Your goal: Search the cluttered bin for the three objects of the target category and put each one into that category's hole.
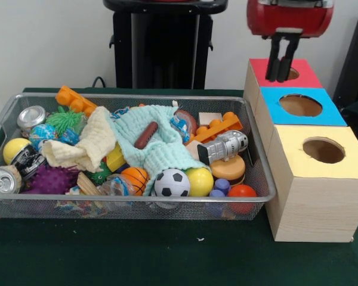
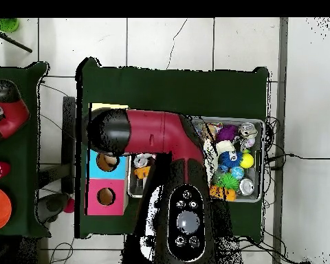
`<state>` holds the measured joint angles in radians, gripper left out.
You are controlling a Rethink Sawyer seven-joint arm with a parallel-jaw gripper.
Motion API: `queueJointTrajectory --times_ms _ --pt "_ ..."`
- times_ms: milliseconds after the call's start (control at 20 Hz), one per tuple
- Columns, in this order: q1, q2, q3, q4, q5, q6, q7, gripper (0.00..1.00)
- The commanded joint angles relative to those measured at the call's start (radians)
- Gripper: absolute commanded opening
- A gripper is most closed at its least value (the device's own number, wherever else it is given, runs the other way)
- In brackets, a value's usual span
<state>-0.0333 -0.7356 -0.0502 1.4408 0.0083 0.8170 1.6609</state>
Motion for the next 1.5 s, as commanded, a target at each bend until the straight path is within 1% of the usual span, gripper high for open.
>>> queueJointTrajectory --times_ms 50,250,400,600,750,900,1150,1400,1500 --pt "-0.112 -0.003 0.085 0.18 -0.092 -0.241 -0.042 0.0" --pt "-0.158 -0.071 0.111 0.295 -0.108 -0.215 -0.095 0.0" --pt "-0.183 -0.123 0.122 0.385 -0.117 -0.263 -0.08 0.0" --pt "-0.207 -0.157 0.133 0.446 -0.153 -0.284 -0.088 0.0" --pt "-0.225 -0.17 0.138 0.486 -0.202 -0.296 -0.114 0.0" --pt "-0.249 -0.158 0.149 0.513 -0.256 -0.351 -0.115 0.0" --pt "-0.251 -0.127 0.139 0.519 -0.366 -0.425 -0.08 0.0" --pt "-0.258 -0.103 0.149 0.531 -0.425 -0.498 -0.028 0.0" --pt "-0.253 -0.107 0.14 0.534 -0.444 -0.525 -0.004 0.0"
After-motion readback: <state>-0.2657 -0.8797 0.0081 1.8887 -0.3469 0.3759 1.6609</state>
